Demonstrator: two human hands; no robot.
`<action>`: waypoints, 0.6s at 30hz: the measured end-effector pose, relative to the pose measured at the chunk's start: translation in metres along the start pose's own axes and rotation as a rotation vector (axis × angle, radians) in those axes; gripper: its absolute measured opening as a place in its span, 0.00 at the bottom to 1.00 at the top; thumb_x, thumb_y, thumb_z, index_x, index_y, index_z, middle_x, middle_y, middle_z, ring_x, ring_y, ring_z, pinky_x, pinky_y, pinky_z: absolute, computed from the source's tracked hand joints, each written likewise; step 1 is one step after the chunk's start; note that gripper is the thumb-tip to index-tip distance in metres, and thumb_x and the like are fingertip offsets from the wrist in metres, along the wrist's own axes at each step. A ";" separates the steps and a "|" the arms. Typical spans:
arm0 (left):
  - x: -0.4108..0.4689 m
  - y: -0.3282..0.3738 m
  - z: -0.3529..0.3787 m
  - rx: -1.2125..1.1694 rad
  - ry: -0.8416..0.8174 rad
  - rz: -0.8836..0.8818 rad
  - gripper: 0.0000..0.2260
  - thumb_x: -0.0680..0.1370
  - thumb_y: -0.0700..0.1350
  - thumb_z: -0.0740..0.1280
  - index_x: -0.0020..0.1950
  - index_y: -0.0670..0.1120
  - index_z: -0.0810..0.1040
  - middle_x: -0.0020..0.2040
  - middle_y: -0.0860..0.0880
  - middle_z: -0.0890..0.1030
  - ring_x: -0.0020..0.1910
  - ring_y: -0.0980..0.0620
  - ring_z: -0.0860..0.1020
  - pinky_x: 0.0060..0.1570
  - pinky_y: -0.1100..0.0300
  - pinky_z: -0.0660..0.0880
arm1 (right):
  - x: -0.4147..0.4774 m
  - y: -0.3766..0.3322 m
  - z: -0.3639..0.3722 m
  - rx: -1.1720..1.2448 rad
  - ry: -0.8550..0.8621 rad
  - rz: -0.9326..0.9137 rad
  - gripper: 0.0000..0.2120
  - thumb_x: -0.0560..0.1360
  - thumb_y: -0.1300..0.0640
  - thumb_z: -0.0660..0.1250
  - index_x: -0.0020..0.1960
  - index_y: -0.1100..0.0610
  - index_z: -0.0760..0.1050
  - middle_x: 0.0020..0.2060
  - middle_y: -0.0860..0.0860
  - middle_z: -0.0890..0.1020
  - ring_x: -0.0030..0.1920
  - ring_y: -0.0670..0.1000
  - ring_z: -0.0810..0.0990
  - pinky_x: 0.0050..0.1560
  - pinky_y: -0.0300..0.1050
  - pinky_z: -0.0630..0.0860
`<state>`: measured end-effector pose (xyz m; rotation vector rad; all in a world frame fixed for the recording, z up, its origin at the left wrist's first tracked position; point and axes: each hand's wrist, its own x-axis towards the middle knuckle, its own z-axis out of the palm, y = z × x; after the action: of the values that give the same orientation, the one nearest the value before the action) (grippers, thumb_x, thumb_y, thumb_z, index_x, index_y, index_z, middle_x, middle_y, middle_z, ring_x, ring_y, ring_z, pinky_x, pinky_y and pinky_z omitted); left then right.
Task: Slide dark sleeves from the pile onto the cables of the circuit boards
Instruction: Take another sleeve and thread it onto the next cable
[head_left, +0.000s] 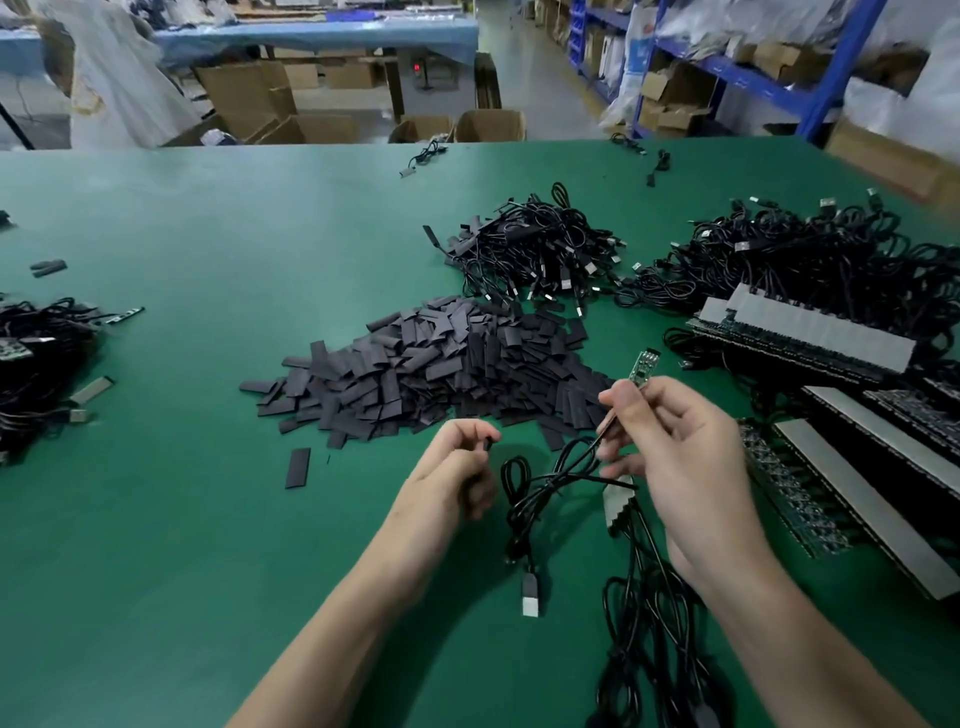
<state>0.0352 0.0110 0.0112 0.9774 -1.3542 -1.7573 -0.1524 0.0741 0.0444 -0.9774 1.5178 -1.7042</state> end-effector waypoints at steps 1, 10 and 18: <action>0.000 0.000 0.000 0.015 -0.009 -0.019 0.08 0.72 0.44 0.59 0.48 0.49 0.75 0.34 0.52 0.64 0.32 0.52 0.61 0.32 0.61 0.61 | 0.000 0.000 0.000 0.002 0.000 0.000 0.09 0.80 0.53 0.69 0.45 0.58 0.83 0.34 0.51 0.83 0.33 0.49 0.81 0.33 0.41 0.81; -0.007 0.000 -0.006 0.573 -0.189 0.163 0.17 0.78 0.58 0.68 0.41 0.45 0.77 0.34 0.51 0.67 0.33 0.54 0.65 0.35 0.57 0.63 | -0.004 0.005 -0.008 -0.005 -0.049 -0.078 0.08 0.76 0.46 0.71 0.46 0.49 0.85 0.38 0.55 0.87 0.36 0.52 0.85 0.39 0.42 0.83; -0.013 0.008 -0.006 0.267 -0.173 0.286 0.14 0.80 0.56 0.67 0.38 0.50 0.78 0.30 0.52 0.65 0.30 0.54 0.64 0.31 0.63 0.61 | -0.014 0.008 -0.009 -0.421 -0.302 -0.408 0.11 0.77 0.42 0.69 0.46 0.47 0.86 0.41 0.40 0.82 0.46 0.46 0.81 0.47 0.35 0.74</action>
<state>0.0468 0.0178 0.0196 0.7342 -1.7784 -1.4979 -0.1529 0.0891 0.0345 -1.7798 1.5753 -1.4217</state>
